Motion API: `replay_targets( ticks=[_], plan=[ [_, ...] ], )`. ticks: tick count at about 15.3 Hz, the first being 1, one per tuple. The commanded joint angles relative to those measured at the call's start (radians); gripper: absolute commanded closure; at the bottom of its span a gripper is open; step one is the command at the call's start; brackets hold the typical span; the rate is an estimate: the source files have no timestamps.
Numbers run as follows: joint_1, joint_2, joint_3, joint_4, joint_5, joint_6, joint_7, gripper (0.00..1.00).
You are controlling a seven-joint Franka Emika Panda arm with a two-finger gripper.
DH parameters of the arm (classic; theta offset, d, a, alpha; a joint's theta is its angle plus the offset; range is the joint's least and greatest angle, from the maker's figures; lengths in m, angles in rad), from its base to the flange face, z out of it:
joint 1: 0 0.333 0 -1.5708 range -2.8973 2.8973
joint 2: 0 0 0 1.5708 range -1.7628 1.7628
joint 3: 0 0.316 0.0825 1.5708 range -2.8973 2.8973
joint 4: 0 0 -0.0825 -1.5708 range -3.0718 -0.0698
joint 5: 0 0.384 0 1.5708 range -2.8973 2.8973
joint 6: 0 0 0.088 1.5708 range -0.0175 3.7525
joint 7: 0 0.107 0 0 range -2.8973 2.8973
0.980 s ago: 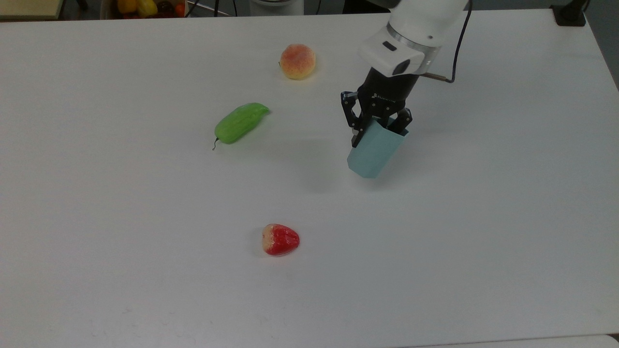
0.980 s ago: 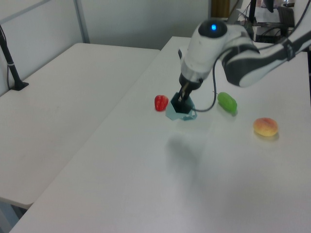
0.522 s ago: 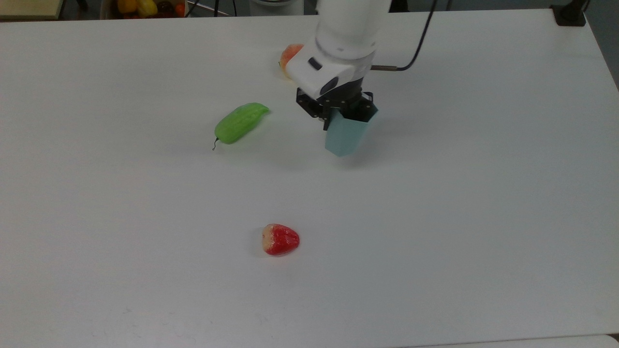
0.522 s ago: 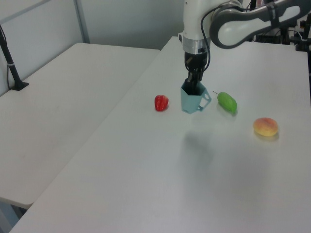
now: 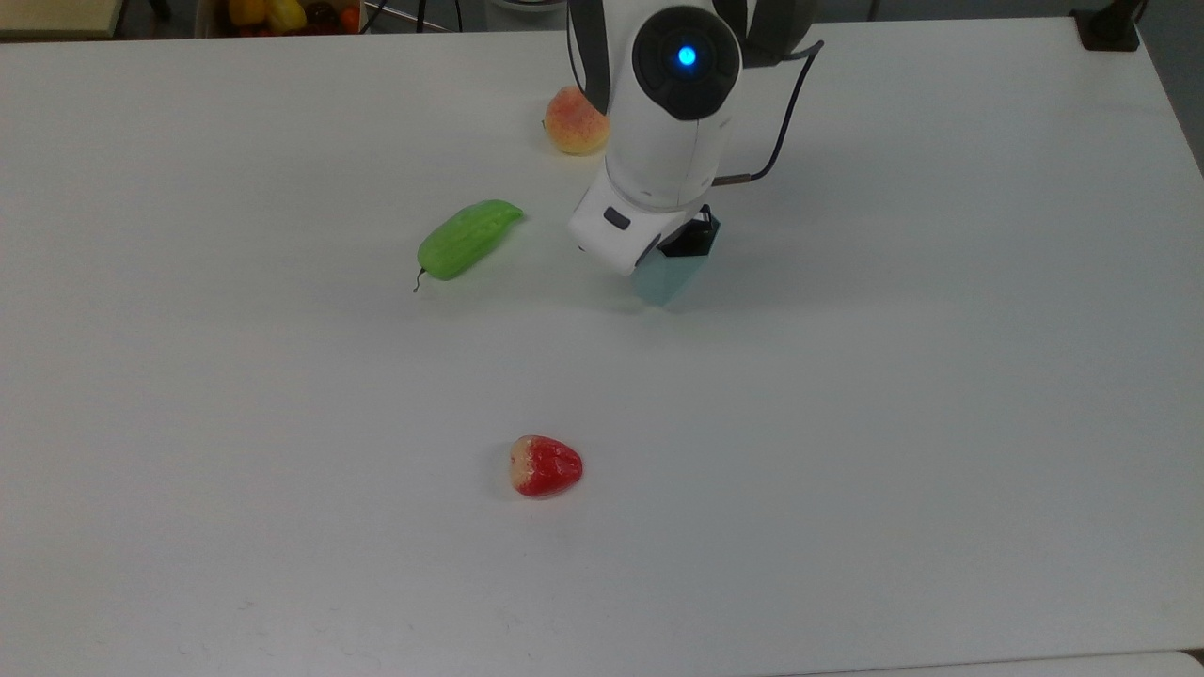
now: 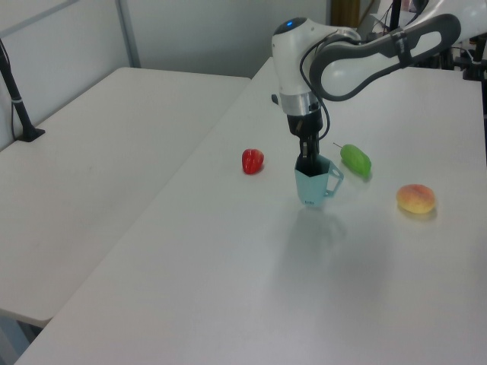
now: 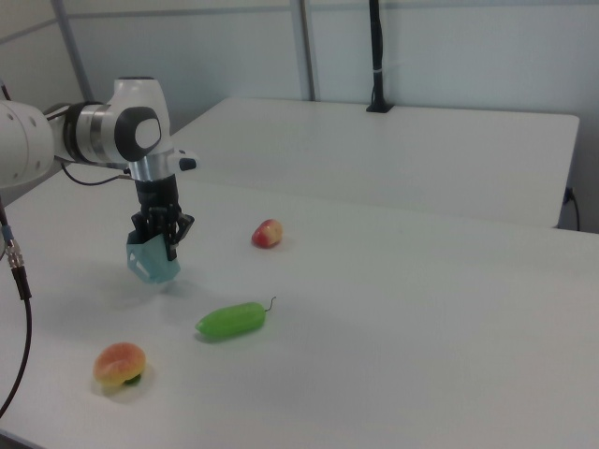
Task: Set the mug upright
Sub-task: 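Lower the upright cup onto the table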
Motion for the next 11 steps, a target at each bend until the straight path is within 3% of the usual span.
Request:
replay_targets(
  ticks=[1, 4, 5, 6, 11],
  plan=[
    [0.009, 0.034, -0.005, 0.022, 0.026, -0.021, -0.068, 1.00],
    [0.015, 0.037, -0.004, 0.022, 0.031, -0.019, -0.076, 0.96],
    [0.015, 0.037, -0.004, 0.020, 0.031, -0.010, -0.076, 0.88],
    [0.018, 0.037, -0.005, 0.013, 0.031, 0.014, -0.076, 0.73],
    [0.023, 0.029, -0.005, -0.006, 0.031, 0.036, -0.075, 0.34]
  ],
)
